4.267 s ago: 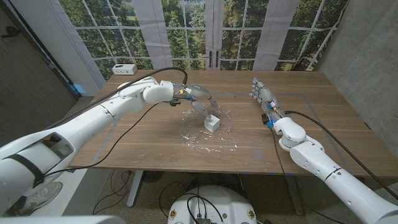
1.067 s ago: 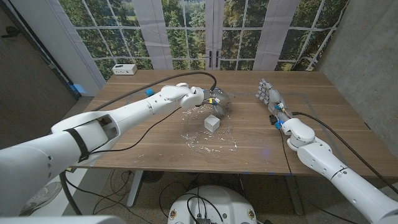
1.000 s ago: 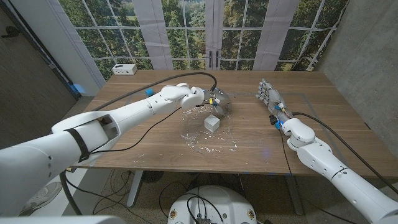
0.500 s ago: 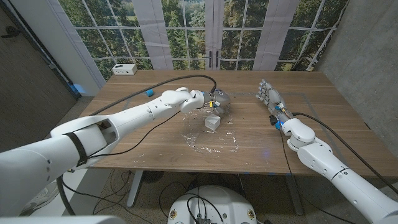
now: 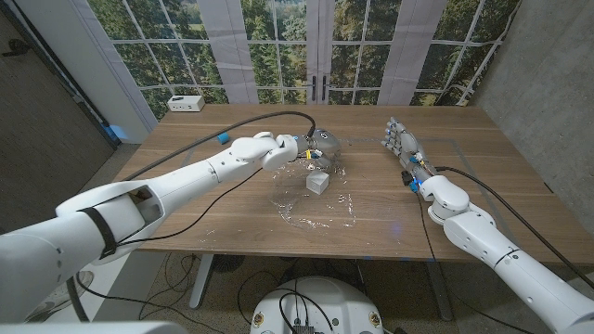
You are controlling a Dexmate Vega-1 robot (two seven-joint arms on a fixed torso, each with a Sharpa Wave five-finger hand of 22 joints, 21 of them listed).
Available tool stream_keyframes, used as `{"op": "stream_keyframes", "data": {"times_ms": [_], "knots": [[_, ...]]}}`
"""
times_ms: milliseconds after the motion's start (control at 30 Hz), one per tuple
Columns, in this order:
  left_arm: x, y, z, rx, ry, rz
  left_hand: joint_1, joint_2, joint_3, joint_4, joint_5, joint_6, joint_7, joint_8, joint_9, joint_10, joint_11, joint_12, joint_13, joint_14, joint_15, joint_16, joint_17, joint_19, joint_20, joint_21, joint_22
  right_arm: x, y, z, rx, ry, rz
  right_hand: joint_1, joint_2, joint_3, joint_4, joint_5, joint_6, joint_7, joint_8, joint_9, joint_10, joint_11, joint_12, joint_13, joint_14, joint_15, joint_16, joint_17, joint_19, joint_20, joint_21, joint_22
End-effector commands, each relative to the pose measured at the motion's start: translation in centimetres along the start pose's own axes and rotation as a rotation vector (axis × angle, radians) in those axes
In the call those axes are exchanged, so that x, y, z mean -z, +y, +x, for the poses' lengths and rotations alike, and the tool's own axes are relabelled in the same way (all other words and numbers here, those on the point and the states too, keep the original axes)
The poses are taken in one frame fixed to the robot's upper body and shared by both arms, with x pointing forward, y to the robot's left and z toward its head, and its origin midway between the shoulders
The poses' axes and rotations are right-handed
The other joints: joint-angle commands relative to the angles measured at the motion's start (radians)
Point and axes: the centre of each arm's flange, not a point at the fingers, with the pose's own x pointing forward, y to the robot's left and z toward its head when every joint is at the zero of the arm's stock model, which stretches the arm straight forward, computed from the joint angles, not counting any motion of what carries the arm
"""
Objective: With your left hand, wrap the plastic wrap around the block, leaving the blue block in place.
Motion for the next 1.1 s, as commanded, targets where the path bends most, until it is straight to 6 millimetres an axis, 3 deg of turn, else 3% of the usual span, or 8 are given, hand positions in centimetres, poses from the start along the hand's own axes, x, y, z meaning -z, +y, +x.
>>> {"op": "stream_keyframes", "data": {"times_ms": [33, 467, 633, 767, 833, 900, 1000, 1100], "knots": [[-0.9, 1.6, -2.1, 0.004, -0.034, 0.016, 0.001, -0.009, 0.005, 0.005, 0.005, 0.006, -0.003, 0.011, 0.007, 0.004, -0.003, -0.004, 0.003, 0.009, -0.061, 0.002, 0.003, 0.009, 0.003, 0.006, 0.002, -0.4, 0.6, 0.6, -0.012, -0.001, -0.008, 0.0, 0.003, 0.001, -0.004, 0.003, 0.003, -0.001, -0.002, 0.005, 0.004, 0.005, -0.002, 0.002, 0.004, 0.004, 0.002, 0.003, 0.007, 0.001, 0.0, 0.003], [-3.0, 1.6, -4.4, 0.039, -0.078, 0.121, -0.002, -0.026, -0.005, 0.002, 0.003, 0.02, -0.003, 0.033, 0.024, -0.023, -0.004, -0.02, 0.007, -0.009, -0.061, -0.003, 0.009, -0.003, 0.007, 0.001, 0.003, -0.4, 1.1, 0.5, -0.014, 0.007, -0.005, 0.002, 0.007, 0.003, -0.005, 0.004, 0.004, -0.001, -0.002, 0.005, 0.003, 0.004, -0.002, 0.002, 0.003, 0.004, 0.001, 0.002, 0.007, 0.0, 0.0, 0.003], [-2.8, 1.5, -5.3, 0.015, -0.034, 0.104, -0.008, -0.038, -0.021, 0.002, 0.0, 0.015, -0.005, 0.044, 0.037, -0.037, 0.0, -0.028, 0.009, -0.009, -0.064, 0.003, 0.015, -0.001, 0.003, 0.003, 0.004, -0.4, 1.3, 0.5, -0.017, 0.01, -0.008, 0.003, 0.008, 0.004, -0.006, 0.004, 0.006, -0.001, -0.001, 0.005, 0.004, 0.004, -0.002, 0.002, 0.003, 0.004, 0.001, 0.002, 0.007, 0.0, 0.0, 0.003], [-2.4, 1.8, -6.0, 0.005, 0.001, 0.08, -0.005, -0.03, -0.016, 0.003, 0.004, -0.014, -0.007, 0.045, 0.049, -0.037, -0.001, -0.03, 0.012, 0.001, -0.061, 0.007, 0.016, 0.014, 0.007, 0.01, 0.005, -0.5, 1.4, 0.7, -0.025, 0.013, -0.009, 0.004, 0.009, 0.004, -0.006, 0.004, 0.006, -0.001, -0.001, 0.005, 0.004, 0.005, -0.002, 0.002, 0.003, 0.005, 0.001, 0.002, 0.007, 0.0, 0.0, 0.003], [-1.9, 1.9, -6.3, -0.001, 0.027, 0.01, -0.041, -0.04, -0.034, 0.024, 0.002, -0.087, -0.003, 0.037, 0.066, -0.05, 0.006, -0.038, 0.018, -0.003, -0.057, 0.004, 0.019, 0.015, 0.007, 0.013, 0.006, -0.5, 1.5, 0.9, -0.029, 0.016, -0.009, 0.004, 0.009, 0.004, -0.006, 0.005, 0.006, -0.002, -0.001, 0.005, 0.004, 0.004, -0.002, 0.002, 0.003, 0.004, 0.001, 0.002, 0.007, 0.0, 0.0, 0.003], [-1.4, 2.0, -6.7, -0.03, 0.026, -0.041, -0.125, -0.042, -0.067, 0.072, 0.001, -0.164, -0.002, 0.016, 0.068, -0.064, 0.026, -0.048, 0.025, -0.012, -0.038, 0.0, 0.021, 0.007, 0.012, 0.011, 0.008, -0.4, 1.5, 1.0, -0.025, 0.017, -0.008, 0.004, 0.01, 0.004, -0.006, 0.005, 0.006, -0.002, -0.001, 0.005, 0.003, 0.003, -0.002, 0.002, 0.003, 0.004, 0.001, 0.003, 0.007, -0.001, 0.0, 0.003], [-1.1, 2.2, -7.3, -0.098, 0.057, -0.067, -0.189, -0.048, -0.092, 0.104, 0.0, -0.192, -0.004, 0.001, 0.06, -0.084, 0.047, -0.058, 0.028, -0.018, -0.022, -0.003, 0.021, -0.001, 0.017, 0.008, 0.008, -0.3, 1.5, 1.1, -0.031, 0.022, -0.008, 0.004, 0.01, 0.004, -0.006, 0.005, 0.006, -0.001, -0.001, 0.005, 0.004, 0.003, -0.002, 0.002, 0.004, 0.004, 0.002, 0.003, 0.007, -0.001, 0.0, 0.003], [-1.0, 2.2, -7.5, -0.123, 0.06, -0.087, -0.249, -0.06, -0.113, 0.128, 0.001, -0.263, -0.023, -0.043, 0.04, -0.098, 0.054, -0.063, 0.029, -0.03, -0.009, -0.009, 0.019, -0.016, 0.025, 0.0, 0.007, -0.3, 1.4, 1.2, -0.029, 0.02, -0.004, 0.003, 0.011, 0.004, -0.006, 0.005, 0.006, -0.002, -0.001, 0.005, 0.003, 0.002, -0.002, 0.002, 0.004, 0.004, 0.002, 0.003, 0.007, -0.001, 0.0, 0.003]]}}
